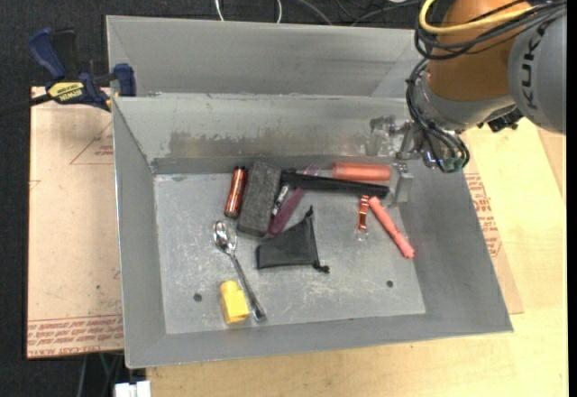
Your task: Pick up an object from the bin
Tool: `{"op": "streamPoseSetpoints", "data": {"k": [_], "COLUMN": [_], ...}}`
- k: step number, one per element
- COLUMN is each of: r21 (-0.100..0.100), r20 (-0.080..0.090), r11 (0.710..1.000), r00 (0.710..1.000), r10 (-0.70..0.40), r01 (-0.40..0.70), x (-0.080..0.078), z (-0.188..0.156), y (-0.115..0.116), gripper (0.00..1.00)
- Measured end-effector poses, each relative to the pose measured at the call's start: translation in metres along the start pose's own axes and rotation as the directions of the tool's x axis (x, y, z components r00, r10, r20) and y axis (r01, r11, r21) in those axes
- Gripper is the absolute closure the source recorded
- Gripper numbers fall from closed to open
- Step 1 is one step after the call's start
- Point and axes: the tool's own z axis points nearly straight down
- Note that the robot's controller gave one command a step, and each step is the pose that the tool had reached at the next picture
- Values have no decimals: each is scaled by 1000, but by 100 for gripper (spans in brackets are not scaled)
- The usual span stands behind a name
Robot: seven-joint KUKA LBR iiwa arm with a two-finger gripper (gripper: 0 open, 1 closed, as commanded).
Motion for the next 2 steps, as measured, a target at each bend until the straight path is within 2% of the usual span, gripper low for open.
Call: {"op": "streamPoseSetpoints", "data": {"k": [1, 2], "r21": [0, 0], "r20": [0, -5], "r11": [1000, 928], "r00": [1000, 928], "r10": [0, 374], "r01": [0, -374], "x": [0, 21], "z": [0, 61], "y": [0, 0], "gripper": [0, 0]}}
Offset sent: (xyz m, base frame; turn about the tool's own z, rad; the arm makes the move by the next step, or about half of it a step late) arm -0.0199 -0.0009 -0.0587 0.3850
